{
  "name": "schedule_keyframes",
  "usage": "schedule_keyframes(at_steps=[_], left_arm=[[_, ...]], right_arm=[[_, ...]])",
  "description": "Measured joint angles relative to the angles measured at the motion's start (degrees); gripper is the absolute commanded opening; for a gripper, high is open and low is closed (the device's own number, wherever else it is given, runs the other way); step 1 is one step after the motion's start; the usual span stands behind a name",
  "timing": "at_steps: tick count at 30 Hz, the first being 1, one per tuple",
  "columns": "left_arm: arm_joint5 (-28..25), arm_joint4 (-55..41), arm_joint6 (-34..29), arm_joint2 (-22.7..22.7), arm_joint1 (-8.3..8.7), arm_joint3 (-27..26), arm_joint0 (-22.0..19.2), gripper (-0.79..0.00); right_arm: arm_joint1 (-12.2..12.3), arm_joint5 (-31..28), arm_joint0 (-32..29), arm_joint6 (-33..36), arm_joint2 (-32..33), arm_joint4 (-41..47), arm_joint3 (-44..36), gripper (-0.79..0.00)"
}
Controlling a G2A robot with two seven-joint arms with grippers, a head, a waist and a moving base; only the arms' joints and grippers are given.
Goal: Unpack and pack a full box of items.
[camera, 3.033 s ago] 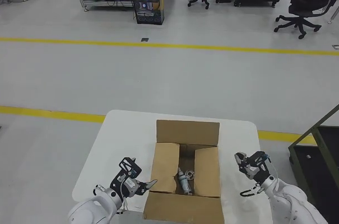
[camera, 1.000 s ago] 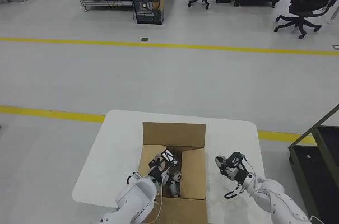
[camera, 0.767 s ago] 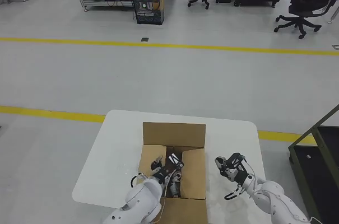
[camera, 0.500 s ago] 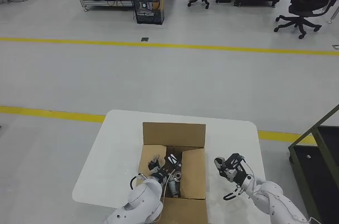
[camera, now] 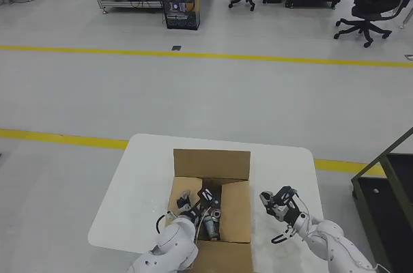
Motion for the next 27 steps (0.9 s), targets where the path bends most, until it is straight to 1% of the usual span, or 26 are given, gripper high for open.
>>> schedule_keyframes(at_steps=[2,3,6,8,9,10,12,16,21,27], left_arm=[[0.5,-0.2,0.5,-0.4,-0.14,-0.4,0.4,-0.336],[0.7,-0.6,0.9,-0.8,-0.18,-0.5,0.6,-0.4],[0.8,-0.4,1.3,-1.8,-0.19,-0.9,0.9,-0.449],[0.8,-0.2,1.3,-2.5,-0.19,-1.3,1.2,-0.533],[0.8,-0.2,1.3,-2.8,-0.18,-1.5,1.4,-0.625],[0.8,-0.2,1.4,-3.2,-0.18,-1.7,1.5,-0.693],[0.7,-0.2,1.5,-3.9,-0.17,-2.2,1.9,-0.785],[0.9,-0.8,2.2,-5.1,-0.2,-3.7,2.9,-0.785],[0.7,-2.5,3.5,-6.9,-0.2,-7.2,4.3,-0.785],[-0.1,-12.2,5.9,-10.5,-0.26,-12.8,7.0,-0.785]], right_arm=[[0.0,-0.1,0.0,0.0,0.1,0.1,0.1,-0.785],[0.0,-0.2,0.0,-0.1,0.1,0.2,0.1,-0.785],[-0.1,-0.6,0.0,0.0,0.4,0.9,0.3,-0.785],[-0.1,-0.6,0.0,0.1,0.5,1.0,0.4,-0.785],[-0.1,-0.7,-0.1,0.2,0.5,1.0,0.4,-0.785],[-0.1,-0.7,-0.1,0.2,0.5,1.0,0.3,-0.785],[-0.1,-0.9,-0.1,0.3,0.7,1.1,0.3,-0.785],[-0.2,-1.0,-0.1,0.5,0.9,1.2,0.1,-0.785],[-0.2,-1.5,-0.2,0.5,1.2,1.2,-0.2,-0.785],[-0.1,-2.6,-0.2,0.5,1.9,2.1,-0.1,-0.785]])
